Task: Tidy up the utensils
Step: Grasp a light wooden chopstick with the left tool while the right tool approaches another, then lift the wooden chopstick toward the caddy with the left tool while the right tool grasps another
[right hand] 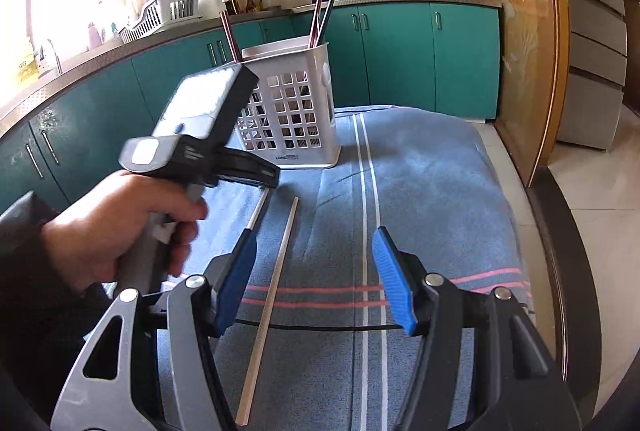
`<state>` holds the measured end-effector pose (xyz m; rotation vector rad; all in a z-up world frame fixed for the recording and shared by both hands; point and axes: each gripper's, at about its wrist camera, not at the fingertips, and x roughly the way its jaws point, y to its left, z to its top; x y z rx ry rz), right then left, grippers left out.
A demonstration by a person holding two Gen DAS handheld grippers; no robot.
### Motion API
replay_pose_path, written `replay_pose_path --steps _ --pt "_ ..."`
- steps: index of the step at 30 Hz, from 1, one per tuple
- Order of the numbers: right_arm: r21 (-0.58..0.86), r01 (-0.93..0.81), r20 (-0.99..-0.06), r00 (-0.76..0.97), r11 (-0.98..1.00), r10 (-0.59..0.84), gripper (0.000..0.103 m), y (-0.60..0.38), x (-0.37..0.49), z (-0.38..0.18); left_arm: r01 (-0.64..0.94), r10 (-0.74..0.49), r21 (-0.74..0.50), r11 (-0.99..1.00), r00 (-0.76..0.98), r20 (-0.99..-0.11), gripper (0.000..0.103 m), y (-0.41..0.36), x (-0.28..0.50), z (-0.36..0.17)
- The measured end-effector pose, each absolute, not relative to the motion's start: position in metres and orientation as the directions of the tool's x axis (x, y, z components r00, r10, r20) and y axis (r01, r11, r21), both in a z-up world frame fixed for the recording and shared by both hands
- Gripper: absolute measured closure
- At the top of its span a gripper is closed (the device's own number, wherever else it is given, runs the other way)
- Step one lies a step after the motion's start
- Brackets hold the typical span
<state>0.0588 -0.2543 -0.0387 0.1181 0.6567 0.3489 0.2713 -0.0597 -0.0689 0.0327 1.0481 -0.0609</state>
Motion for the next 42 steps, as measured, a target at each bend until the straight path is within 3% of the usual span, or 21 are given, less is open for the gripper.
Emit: replay_pose_path --steps 2,5,9,18,24,32,36,38,42 --pt "0.225 -0.28 -0.584 0.728 0.933 0.359 0.044 -0.255 0.06 -0.041 0.062 -0.038 -0.009 0.998 0.497 -0.867 0.081 -0.06 0.272 -0.069" --pt "0.23 -0.282 -0.594 0.718 0.932 0.363 0.044 -0.254 0.06 -0.043 0.086 -0.052 -0.009 0.996 0.508 -0.86 0.098 -0.066 0.271 -0.07" --pt "0.217 -0.287 -0.608 0.708 0.933 0.359 0.044 -0.25 0.06 -0.047 0.086 -0.087 -0.049 0.995 0.527 -0.845 0.099 -0.063 0.257 -0.067" --pt "0.23 -0.292 -0.684 0.631 0.928 0.367 0.044 -0.231 0.086 -0.045 0.208 -0.241 -0.128 0.97 0.738 -0.631 0.099 -0.02 0.156 0.048" --pt "0.207 -0.308 -0.786 0.512 0.928 0.345 0.045 -0.187 0.15 -0.056 0.242 -0.28 -0.141 0.96 0.828 -0.487 0.099 0.007 0.112 0.101" --pt "0.119 -0.284 -0.881 0.412 0.951 0.233 0.074 -0.151 0.206 -0.095 0.228 -0.283 -0.177 0.958 0.858 -0.428 0.099 0.048 0.097 0.115" --pt "0.049 -0.289 -0.889 0.423 0.956 0.173 0.082 -0.141 0.207 -0.097 0.227 -0.29 -0.194 0.954 0.859 -0.422 0.099 0.06 0.095 0.118" --pt "0.049 -0.288 -0.892 0.419 0.956 0.172 0.098 -0.14 0.206 -0.096 0.226 -0.291 -0.198 0.954 0.859 -0.421 0.099 0.063 0.094 0.116" --pt "0.068 -0.268 -0.883 0.431 0.961 0.183 0.099 -0.143 0.201 -0.092 0.226 -0.287 -0.189 0.956 0.862 -0.419 0.099 0.065 0.092 0.116"
